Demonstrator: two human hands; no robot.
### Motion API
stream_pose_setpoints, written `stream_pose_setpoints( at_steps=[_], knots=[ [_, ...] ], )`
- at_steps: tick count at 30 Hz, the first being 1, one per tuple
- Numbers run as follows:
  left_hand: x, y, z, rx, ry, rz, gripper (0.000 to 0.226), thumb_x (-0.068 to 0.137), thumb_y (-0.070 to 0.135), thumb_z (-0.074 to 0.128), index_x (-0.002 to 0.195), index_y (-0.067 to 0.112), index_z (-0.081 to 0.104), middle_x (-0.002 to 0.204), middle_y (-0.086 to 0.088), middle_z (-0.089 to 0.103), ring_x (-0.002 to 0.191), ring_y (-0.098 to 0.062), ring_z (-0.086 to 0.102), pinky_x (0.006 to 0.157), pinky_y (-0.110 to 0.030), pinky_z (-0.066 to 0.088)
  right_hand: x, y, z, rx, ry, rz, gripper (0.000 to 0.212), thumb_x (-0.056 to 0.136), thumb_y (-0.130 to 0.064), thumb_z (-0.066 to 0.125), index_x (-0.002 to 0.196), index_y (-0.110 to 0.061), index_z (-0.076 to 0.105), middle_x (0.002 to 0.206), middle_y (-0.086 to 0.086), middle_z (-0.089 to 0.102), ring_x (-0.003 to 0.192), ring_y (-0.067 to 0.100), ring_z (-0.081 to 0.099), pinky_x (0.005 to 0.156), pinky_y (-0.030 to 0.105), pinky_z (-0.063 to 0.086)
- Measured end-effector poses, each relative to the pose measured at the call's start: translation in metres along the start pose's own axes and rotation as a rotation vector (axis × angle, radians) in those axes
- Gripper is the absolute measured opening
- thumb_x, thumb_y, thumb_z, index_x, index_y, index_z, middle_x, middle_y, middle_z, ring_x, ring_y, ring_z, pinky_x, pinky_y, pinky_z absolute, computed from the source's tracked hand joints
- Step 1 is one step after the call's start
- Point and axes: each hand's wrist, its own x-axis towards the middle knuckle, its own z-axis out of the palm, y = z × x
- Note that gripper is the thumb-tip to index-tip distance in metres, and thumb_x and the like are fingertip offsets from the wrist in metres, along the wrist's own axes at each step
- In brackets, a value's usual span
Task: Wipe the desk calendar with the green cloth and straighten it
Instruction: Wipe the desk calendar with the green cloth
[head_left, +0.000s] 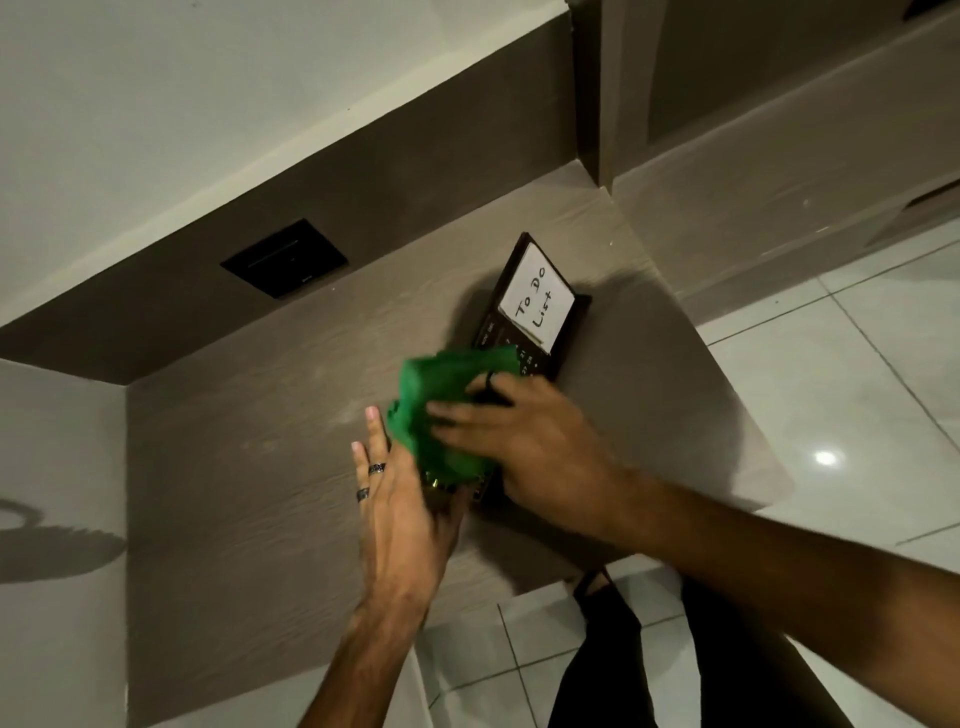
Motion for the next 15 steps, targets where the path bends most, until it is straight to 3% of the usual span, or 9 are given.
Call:
stream_pose_setpoints(
  at_steps=[2,5,8,10,12,13,15],
  knots=[
    [0.0,0.005,-0.003,-0.006,-0.003,0.051,0.099,0.08,0.022,0.081,0.153,0.031,0.014,0.163,0.002,0.011,0.151,-0.009,-0.013,0.12,-0.029,-0.015,-0.006,0.035,0.002,-0.038,0.072,0.159,0.071,0.064,0.011,0.064,0.13,-0.017,0.062,0.14,0.003,0.058,0.124,0.037,0.052,0.09,0.048,0.049],
    [-0.002,0.009,-0.005,-0.024,-0.022,0.048,0.1,0.081,0.023,0.08,0.147,0.037,0.006,0.161,0.008,0.006,0.15,-0.006,-0.016,0.12,-0.033,-0.014,-0.023,0.057,0.013,-0.091,0.065,0.333,0.08,0.069,0.012,0.065,0.143,-0.014,0.047,0.151,0.009,0.045,0.139,0.039,0.036,0.1,0.057,0.045],
    [-0.003,0.008,-0.004,-0.012,-0.041,0.017,0.099,0.079,0.016,0.08,0.149,0.033,0.011,0.161,0.016,0.001,0.149,-0.003,-0.018,0.121,-0.037,-0.012,-0.059,0.035,0.044,-0.159,-0.047,0.216,0.088,0.062,0.008,0.069,0.143,-0.015,0.046,0.152,0.009,0.043,0.14,0.041,0.033,0.102,0.055,0.044],
    [-0.003,0.007,-0.003,-0.009,-0.057,0.001,0.101,0.077,0.005,0.077,0.152,0.031,0.015,0.159,0.024,-0.005,0.147,0.001,-0.02,0.12,-0.038,-0.012,-0.08,0.02,0.058,-0.167,-0.135,0.004,0.075,0.068,-0.004,0.067,0.14,-0.018,0.05,0.149,0.005,0.047,0.14,0.039,0.033,0.106,0.05,0.033],
    [-0.004,0.005,-0.003,-0.003,-0.06,0.002,0.1,0.077,0.004,0.076,0.154,0.028,0.017,0.161,0.019,-0.001,0.148,-0.002,-0.019,0.12,-0.036,-0.014,-0.083,0.027,0.055,-0.16,-0.179,-0.14,0.066,0.076,-0.009,0.063,0.139,-0.021,0.05,0.148,0.001,0.049,0.14,0.035,0.034,0.108,0.047,0.03],
    [-0.004,0.005,-0.003,0.006,-0.059,0.001,0.097,0.079,0.009,0.077,0.155,0.026,0.019,0.163,0.015,0.002,0.149,-0.003,-0.018,0.121,-0.036,-0.013,-0.078,0.037,0.049,-0.174,-0.168,-0.152,0.065,0.076,-0.006,0.063,0.138,-0.021,0.052,0.147,0.001,0.051,0.139,0.036,0.038,0.107,0.046,0.034],
    [-0.003,0.008,-0.004,0.017,-0.055,0.005,0.091,0.083,0.027,0.077,0.155,0.025,0.02,0.164,0.01,0.005,0.15,-0.006,-0.016,0.122,-0.04,-0.01,-0.063,0.062,0.034,-0.178,-0.084,0.008,0.068,0.071,0.007,0.059,0.135,-0.018,0.057,0.144,0.005,0.053,0.135,0.038,0.043,0.101,0.05,0.044]
  ],
)
